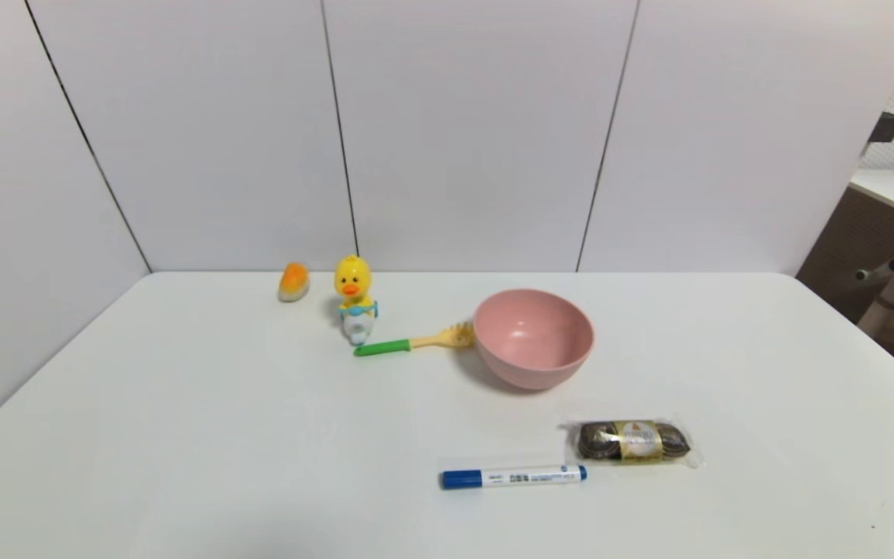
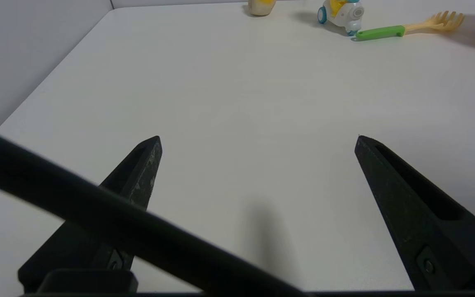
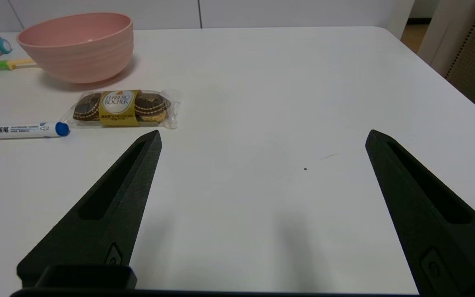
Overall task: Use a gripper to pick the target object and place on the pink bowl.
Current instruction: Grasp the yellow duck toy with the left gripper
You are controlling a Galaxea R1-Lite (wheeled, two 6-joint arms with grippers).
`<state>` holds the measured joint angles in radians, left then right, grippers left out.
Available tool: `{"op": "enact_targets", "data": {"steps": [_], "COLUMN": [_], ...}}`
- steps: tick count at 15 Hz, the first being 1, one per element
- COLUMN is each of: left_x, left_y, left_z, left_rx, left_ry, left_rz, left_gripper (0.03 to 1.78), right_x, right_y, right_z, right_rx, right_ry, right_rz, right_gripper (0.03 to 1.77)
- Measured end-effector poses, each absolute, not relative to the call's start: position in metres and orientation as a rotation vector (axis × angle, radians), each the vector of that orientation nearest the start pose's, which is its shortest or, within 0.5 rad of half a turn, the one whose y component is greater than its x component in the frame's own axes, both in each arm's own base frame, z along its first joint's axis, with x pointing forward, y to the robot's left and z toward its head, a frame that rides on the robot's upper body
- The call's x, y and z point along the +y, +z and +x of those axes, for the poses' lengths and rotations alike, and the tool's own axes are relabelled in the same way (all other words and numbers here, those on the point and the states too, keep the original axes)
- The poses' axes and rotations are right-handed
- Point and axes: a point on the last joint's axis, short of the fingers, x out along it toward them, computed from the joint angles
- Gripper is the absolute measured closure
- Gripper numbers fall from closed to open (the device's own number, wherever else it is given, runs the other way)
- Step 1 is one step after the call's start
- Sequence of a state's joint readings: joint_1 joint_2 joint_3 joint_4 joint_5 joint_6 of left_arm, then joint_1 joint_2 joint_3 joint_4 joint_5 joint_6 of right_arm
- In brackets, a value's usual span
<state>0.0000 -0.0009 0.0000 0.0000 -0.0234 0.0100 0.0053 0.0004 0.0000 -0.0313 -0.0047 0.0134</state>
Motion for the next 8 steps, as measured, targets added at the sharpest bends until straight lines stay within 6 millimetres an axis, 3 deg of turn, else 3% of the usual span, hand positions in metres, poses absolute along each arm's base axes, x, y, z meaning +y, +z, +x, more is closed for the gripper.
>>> {"op": "enact_targets", "data": {"steps": [8], "left_x": [-0.0005], "left_y": [0.0755], "left_z": [-0.0229], "left_rx": [-0.001], "left_ry": [-0.024], "left_rz": [0.010], "left_gripper": [0.12], "right_x": [-0.0002], "right_y": [0.0786], "right_z": [-0.0228], "right_rx": [-0.030], "right_ry": [0.002], "right_rz": [0.014], "right_gripper": [0.09]}}
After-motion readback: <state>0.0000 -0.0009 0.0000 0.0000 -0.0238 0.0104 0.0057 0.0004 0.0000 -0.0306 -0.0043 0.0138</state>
